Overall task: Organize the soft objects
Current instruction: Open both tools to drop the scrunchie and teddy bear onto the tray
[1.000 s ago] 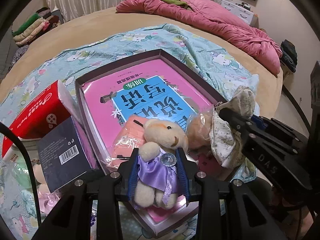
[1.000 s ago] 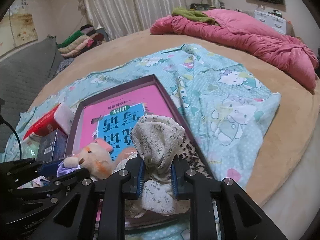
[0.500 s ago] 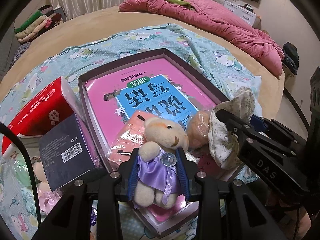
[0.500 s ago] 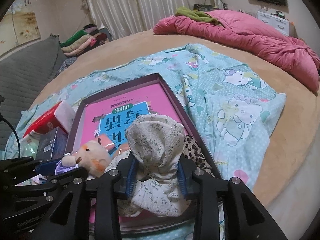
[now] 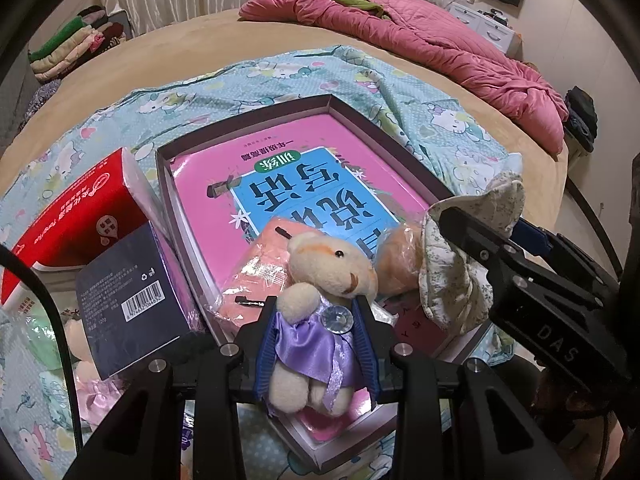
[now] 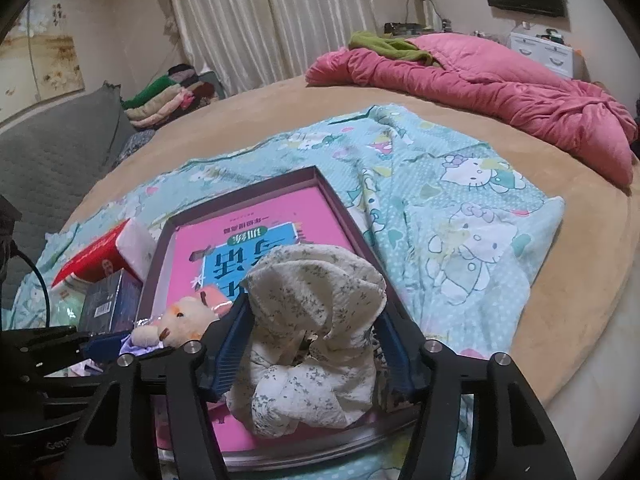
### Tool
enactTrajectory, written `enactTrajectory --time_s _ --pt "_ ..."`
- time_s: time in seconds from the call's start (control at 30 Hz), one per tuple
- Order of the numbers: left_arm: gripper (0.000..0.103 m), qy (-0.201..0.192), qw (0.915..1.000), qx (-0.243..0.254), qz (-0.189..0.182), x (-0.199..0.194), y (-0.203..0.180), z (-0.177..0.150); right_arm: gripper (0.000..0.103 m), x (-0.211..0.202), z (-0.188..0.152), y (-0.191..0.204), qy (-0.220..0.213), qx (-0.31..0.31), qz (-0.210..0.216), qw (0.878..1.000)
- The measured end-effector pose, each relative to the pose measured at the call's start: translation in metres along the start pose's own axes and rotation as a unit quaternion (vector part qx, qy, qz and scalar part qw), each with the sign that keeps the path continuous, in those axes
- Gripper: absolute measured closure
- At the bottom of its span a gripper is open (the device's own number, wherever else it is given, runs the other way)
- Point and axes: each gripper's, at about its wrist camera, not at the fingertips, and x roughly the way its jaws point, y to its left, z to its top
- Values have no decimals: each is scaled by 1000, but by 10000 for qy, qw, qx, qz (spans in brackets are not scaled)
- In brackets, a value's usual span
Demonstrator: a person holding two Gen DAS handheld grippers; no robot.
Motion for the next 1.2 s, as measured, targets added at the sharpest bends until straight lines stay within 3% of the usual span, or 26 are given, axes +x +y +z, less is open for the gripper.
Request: enactTrajectory --time_s 0.23,0.77,0.93,1.2 --pt "66 -5 10000 1 -10 0 -1 0 26 -5 3 -1 -176 56 36 9998" --pt "65 -5 10000 46 -77 -3 -4 0 25 -18 7 -19 -482 473 -53 9977" --pt "56 -23 9999 74 -147 -6 -7 0 25 -19 6 -17 -490 417 -32 9979" --pt "52 -97 9999 53 -126 -14 -6 0 25 -21 5 -14 -532 362 20 9979"
